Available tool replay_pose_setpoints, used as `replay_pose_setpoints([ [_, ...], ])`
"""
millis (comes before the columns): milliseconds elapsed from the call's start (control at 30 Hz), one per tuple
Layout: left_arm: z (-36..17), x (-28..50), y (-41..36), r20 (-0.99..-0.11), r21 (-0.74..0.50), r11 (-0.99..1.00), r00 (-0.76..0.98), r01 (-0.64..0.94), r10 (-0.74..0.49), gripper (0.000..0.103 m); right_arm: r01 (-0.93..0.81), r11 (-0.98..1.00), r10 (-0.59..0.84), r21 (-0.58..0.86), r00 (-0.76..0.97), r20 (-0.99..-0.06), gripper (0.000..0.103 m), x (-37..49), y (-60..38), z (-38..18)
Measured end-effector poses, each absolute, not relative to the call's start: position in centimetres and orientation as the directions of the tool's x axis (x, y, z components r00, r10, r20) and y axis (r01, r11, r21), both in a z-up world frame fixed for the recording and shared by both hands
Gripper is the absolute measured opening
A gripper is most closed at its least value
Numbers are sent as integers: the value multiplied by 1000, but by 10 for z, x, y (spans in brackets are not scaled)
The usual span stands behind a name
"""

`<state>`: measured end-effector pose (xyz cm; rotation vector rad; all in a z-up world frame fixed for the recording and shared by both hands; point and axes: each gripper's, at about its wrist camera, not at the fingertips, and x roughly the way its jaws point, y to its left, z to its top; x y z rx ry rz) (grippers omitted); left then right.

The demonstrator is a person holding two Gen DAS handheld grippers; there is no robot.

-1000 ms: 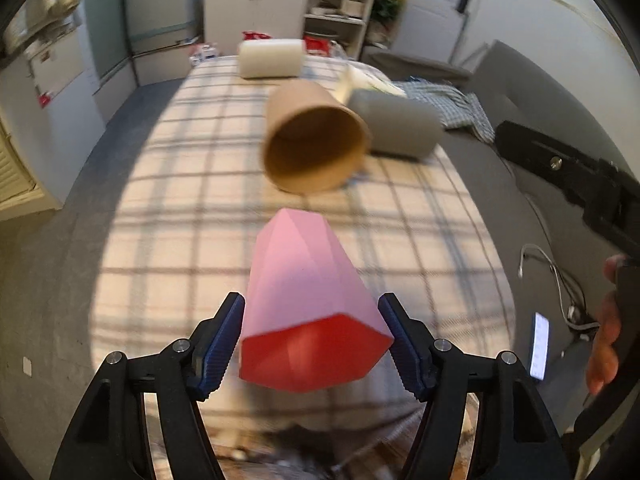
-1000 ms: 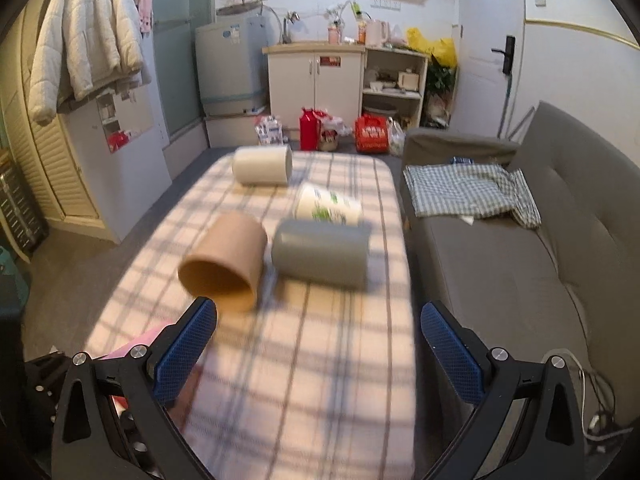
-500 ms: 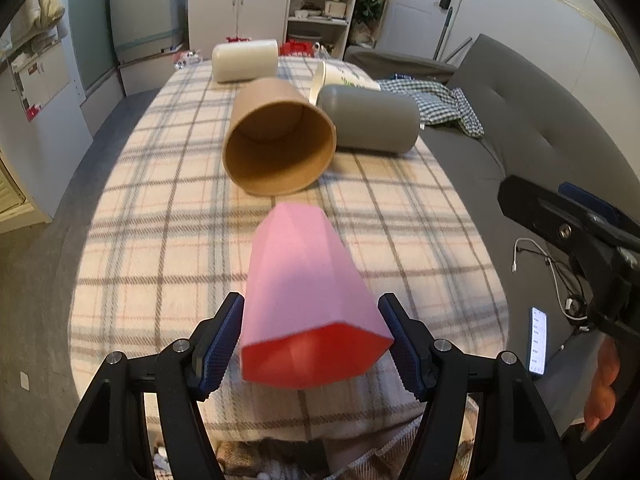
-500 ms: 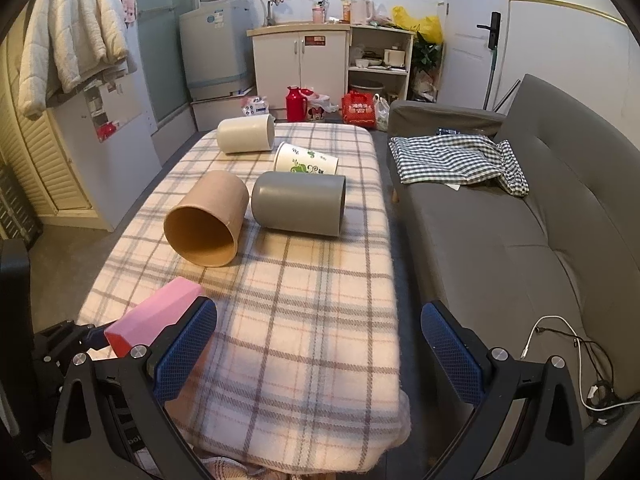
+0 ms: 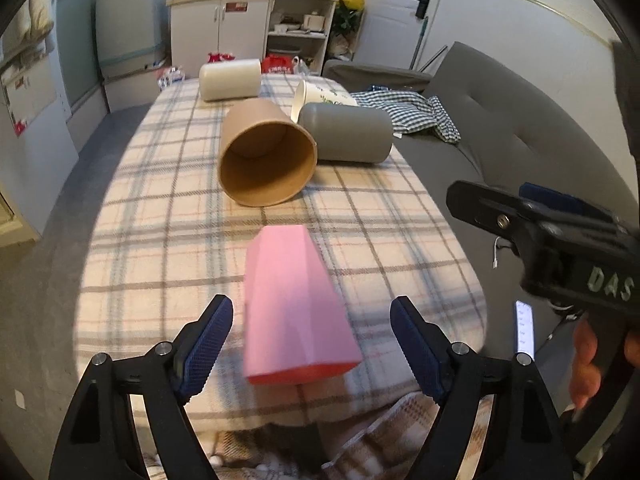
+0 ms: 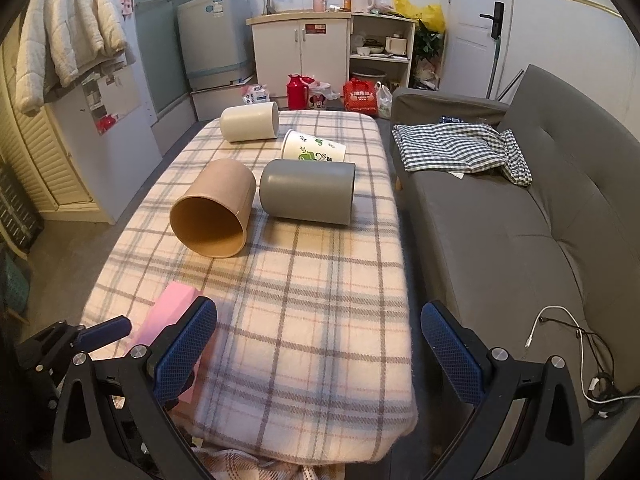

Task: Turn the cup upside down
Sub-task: 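Lift the pink cup with the right gripper and swing it upward, then rotate the held pink cup with the right gripper until its rim faces down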

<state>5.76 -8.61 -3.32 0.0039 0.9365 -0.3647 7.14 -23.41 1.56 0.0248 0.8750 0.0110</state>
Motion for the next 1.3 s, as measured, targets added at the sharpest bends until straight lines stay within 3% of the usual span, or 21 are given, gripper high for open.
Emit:
replay_pose_setpoints([
  [333,-7,46,-26,-709,-126,968,663,218,-241,85,-6,998,55,63,573,-817,103,69,-213,21],
  [367,-8,47,-19,-710,-121,973,668,199,-225,86,-4,997,65,75,556,-829,103,71,-209,20],
  [433,-11,53,-6,-719,-116,979,666,167,-199,97,-8,995,88,98,520,-849,103,77,-202,18],
  [600,-24,63,26,-733,-107,990,665,97,-144,97,-38,995,97,89,426,-900,103,97,-171,3],
  [1000,-58,83,68,-777,-164,986,613,22,-143,97,-61,996,71,61,175,-982,103,153,-126,-58],
  [1300,-69,92,78,-784,-199,980,599,3,-161,97,-49,994,103,101,48,-994,79,162,-122,-91],
])
